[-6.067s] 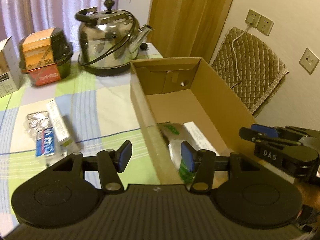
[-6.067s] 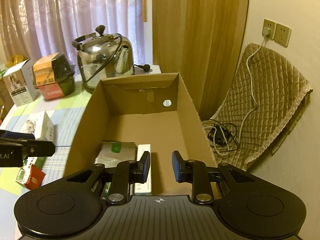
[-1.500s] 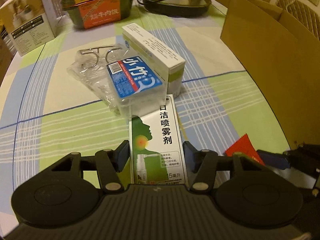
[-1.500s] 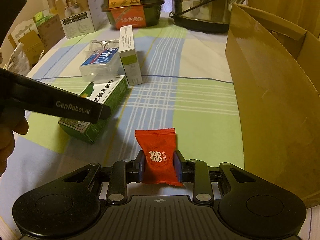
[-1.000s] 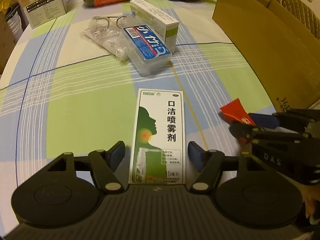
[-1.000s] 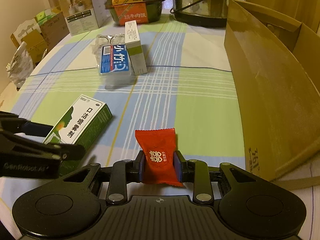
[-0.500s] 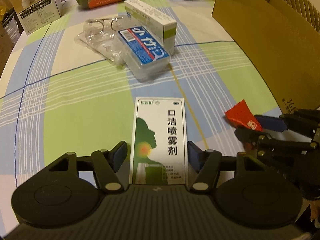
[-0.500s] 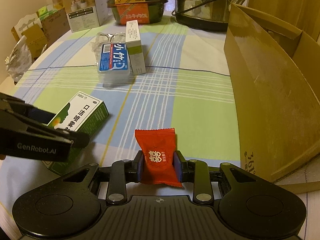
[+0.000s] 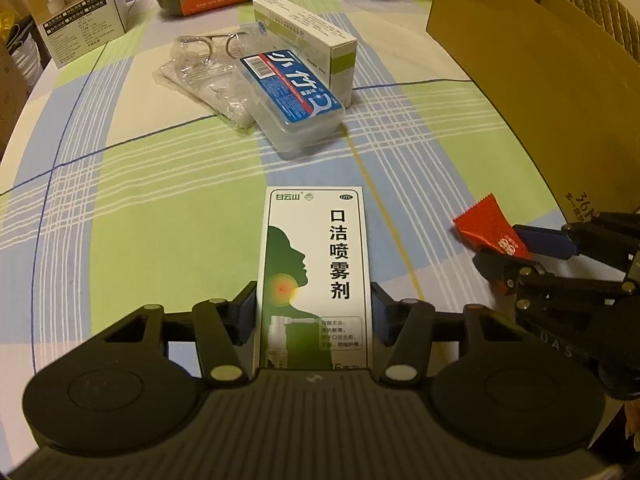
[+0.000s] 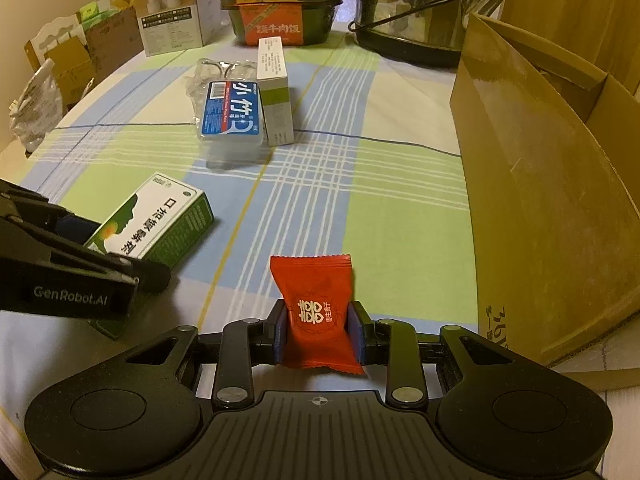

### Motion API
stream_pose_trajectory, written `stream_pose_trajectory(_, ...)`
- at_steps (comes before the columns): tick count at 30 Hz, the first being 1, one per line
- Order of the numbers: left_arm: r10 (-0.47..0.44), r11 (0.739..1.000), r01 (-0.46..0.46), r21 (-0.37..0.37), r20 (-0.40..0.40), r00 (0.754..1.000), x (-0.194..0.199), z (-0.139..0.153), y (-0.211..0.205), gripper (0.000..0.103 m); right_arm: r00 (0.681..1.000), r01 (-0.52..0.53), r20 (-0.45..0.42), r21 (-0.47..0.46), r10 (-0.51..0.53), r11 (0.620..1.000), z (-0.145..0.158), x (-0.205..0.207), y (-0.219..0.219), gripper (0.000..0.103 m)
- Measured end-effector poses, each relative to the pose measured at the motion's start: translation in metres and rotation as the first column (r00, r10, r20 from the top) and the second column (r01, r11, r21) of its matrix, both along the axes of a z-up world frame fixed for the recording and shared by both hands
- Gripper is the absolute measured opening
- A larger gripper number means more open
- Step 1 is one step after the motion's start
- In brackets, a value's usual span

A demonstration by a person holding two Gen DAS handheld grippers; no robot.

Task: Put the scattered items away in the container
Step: 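Carry the spray box with the left gripper while the right gripper carries the candy toward the box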

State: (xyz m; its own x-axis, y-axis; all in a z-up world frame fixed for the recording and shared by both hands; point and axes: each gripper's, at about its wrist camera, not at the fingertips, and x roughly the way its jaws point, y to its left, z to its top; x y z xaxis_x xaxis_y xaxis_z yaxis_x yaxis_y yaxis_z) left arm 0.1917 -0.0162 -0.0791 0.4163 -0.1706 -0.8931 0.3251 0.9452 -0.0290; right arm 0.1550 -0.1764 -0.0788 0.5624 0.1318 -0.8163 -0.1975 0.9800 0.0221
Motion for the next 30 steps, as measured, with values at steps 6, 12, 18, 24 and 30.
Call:
stream_pose_trajectory(6, -0.005, 1.000, 0.005, -0.005, 0.000, 1.000, -0.005, 0.004, 0.001, 0.051, 1.000, 0.001, -0.012, -0.006, -0.001, 1.000, 0.001, 0.001, 0.002, 0.033)
stream_pose_trajectory(12, -0.002, 1.000, 0.002, -0.010, 0.012, 1.000, -0.013, 0.016, 0.004, 0.051, 1.000, 0.002, -0.008, 0.002, -0.002, 1.000, 0.008, -0.007, 0.002, 0.033)
stream_pose_trajectory(18, 0.002, 1.000, -0.002, -0.017, 0.046, 0.999, -0.024, 0.039, 0.005, 0.051, 1.000, -0.005, 0.028, 0.015, 0.005, 1.000, 0.031, -0.017, 0.004, 0.033)
stream_pose_trajectory(24, 0.007, 1.000, -0.005, -0.028, 0.085, 0.996, -0.038, 0.066, 0.002, 0.051, 0.996, -0.004, 0.090, 0.033, 0.001, 0.999, 0.064, -0.032, 0.004, 0.033)
stream_pose_trajectory(30, -0.004, 0.998, 0.011, -0.055, 0.121, 0.993, -0.052, 0.091, -0.012, 0.051, 0.987, 0.020, 0.157, 0.037, -0.025, 0.999, 0.099, -0.041, -0.010, 0.033)
